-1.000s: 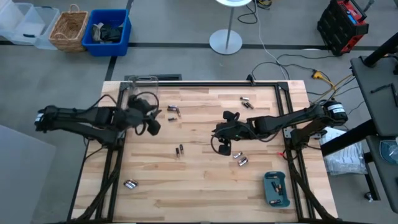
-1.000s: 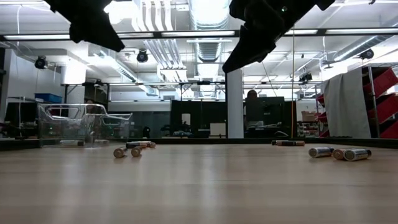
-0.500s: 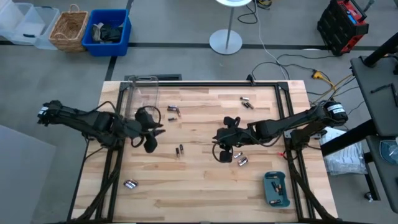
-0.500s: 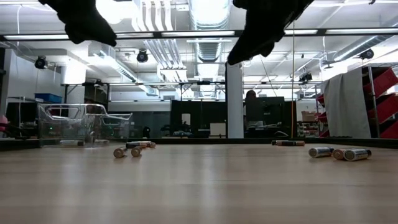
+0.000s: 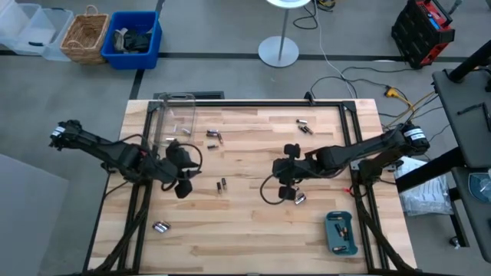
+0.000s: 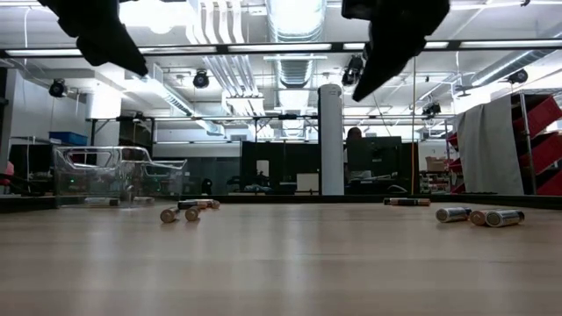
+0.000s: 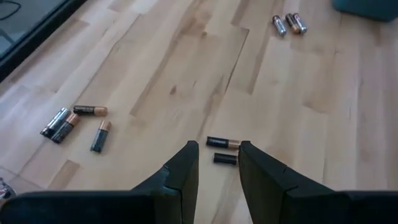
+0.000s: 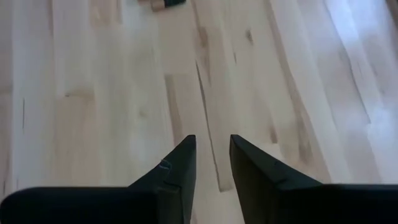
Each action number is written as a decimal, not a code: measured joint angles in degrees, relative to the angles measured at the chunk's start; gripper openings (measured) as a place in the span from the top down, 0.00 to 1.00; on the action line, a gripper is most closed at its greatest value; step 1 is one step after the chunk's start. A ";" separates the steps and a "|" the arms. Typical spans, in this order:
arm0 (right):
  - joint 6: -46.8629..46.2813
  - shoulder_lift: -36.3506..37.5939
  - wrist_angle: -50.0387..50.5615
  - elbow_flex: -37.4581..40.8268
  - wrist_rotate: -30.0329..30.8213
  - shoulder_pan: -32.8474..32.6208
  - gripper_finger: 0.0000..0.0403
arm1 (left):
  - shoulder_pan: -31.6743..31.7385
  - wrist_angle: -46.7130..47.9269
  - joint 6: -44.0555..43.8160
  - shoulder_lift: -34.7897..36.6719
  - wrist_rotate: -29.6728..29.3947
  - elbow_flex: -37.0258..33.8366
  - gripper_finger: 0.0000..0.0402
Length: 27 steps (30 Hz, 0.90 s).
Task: Sort batteries
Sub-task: Put the copper and black battery into the blue bin
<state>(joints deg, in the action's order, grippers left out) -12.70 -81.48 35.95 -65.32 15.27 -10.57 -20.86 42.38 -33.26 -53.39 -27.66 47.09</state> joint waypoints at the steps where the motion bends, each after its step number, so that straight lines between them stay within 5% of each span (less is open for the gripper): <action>1: 0.59 -0.04 -1.41 0.00 0.24 0.49 0.75 | 0.00 0.20 0.61 -0.14 -0.83 0.00 0.77; 11: 13.17 -3.18 -14.06 -1.90 -1.17 7.41 0.73 | -0.09 10.71 5.09 0.98 -13.53 3.85 0.77; 15: 16.91 -9.07 -13.64 -7.24 -1.77 9.39 0.72 | -0.09 11.66 4.79 2.95 -20.25 3.00 0.77; 27: 25.24 -27.13 -15.57 -26.11 -7.02 14.01 0.65 | -0.15 15.83 3.29 8.65 -27.43 0.74 0.77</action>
<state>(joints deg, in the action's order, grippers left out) 12.54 -108.61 20.37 -91.43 8.25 3.44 -21.02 58.21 -29.98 -44.74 -55.09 47.83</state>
